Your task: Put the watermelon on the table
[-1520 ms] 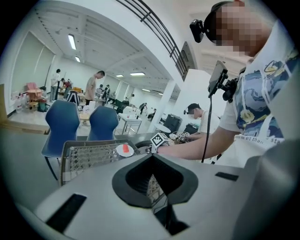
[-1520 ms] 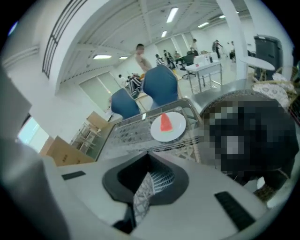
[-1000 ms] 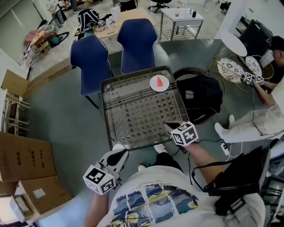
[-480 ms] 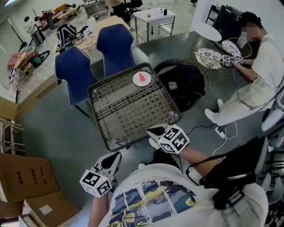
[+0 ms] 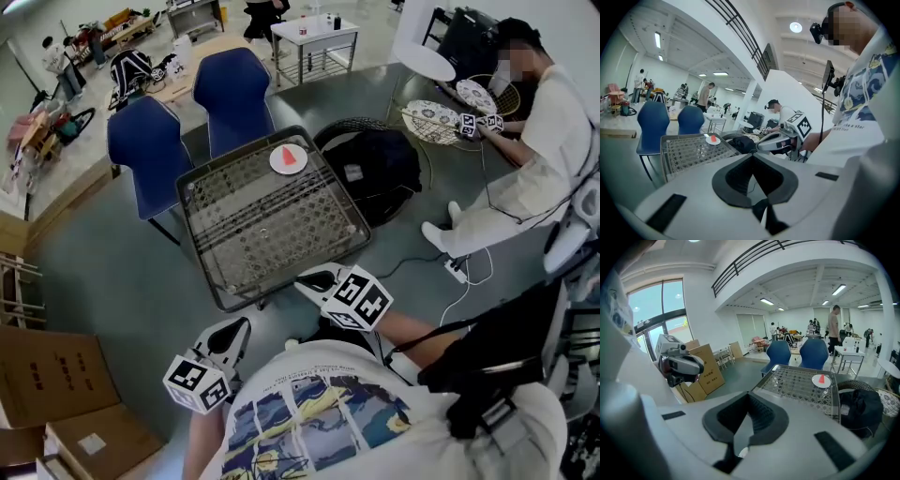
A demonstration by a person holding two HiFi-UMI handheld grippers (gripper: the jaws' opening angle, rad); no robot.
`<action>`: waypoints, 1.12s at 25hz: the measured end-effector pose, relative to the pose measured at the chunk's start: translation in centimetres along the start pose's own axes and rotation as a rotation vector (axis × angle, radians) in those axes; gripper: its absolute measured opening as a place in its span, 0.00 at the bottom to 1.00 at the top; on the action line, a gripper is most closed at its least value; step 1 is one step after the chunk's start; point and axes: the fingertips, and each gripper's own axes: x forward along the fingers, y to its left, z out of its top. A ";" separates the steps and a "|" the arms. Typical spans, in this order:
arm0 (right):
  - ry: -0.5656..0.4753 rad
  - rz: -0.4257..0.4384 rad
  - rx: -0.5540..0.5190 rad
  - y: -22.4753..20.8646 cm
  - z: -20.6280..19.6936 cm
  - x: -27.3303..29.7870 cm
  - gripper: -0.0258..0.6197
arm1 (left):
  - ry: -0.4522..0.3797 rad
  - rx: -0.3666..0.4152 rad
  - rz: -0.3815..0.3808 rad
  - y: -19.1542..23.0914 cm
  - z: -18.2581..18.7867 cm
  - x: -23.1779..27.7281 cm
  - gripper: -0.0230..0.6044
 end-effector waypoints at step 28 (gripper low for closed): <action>0.001 0.074 -0.078 3.8 1.3 0.3 0.05 | 0.022 -0.021 0.020 0.0 -1.3 -1.3 0.05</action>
